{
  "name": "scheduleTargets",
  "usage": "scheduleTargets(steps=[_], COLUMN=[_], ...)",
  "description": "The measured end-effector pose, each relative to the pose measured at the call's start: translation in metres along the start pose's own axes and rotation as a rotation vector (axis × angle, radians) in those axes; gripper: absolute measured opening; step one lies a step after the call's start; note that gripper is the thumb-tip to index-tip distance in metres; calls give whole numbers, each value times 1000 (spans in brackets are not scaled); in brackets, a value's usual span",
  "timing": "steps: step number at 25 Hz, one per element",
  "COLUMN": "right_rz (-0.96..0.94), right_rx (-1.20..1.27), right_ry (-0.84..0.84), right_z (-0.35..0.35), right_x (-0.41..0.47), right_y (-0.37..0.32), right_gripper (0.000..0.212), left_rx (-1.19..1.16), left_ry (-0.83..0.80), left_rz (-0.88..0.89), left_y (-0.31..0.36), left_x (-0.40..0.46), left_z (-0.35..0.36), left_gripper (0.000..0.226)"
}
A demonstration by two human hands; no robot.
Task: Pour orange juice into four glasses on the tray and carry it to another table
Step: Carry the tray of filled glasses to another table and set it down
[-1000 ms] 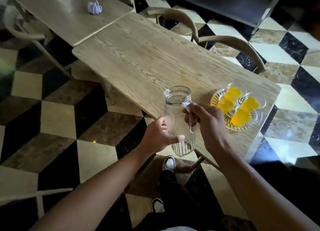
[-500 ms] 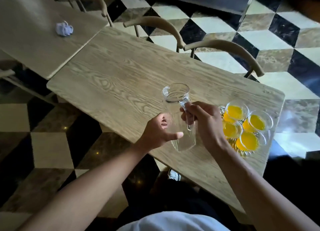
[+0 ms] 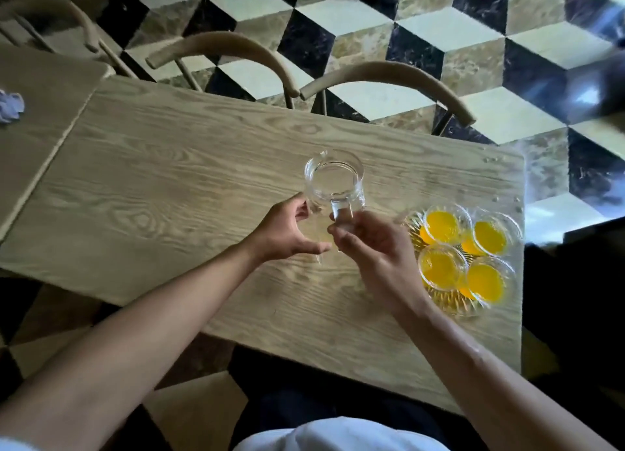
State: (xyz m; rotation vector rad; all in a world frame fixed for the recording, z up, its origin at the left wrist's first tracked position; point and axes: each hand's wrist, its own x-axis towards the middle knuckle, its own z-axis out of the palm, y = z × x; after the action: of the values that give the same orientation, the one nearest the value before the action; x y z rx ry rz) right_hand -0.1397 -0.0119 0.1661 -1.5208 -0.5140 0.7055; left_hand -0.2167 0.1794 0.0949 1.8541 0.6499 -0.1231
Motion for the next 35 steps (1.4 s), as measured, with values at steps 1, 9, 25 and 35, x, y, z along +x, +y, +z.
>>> scheduleTargets(steps=[1,9,25,35], right_rz=[7,18,29,57], right_rx=[19,18,196,252], right_ry=[39,277,445,451], right_z=[4,41,63,62], right_x=[2,4,-12,-15], right_y=[4,25,44,45], right_gripper=[11,17,18,16], left_rx=[19,200,333,355], left_ry=[-30,-239,-336,-311], left_rz=[23,271,500,468], left_y=[-3,-20,-22,-23], left_x=[11,78,87,77], left_z=[-6,-31,-27,-28], left_gripper=[78,87,93,95])
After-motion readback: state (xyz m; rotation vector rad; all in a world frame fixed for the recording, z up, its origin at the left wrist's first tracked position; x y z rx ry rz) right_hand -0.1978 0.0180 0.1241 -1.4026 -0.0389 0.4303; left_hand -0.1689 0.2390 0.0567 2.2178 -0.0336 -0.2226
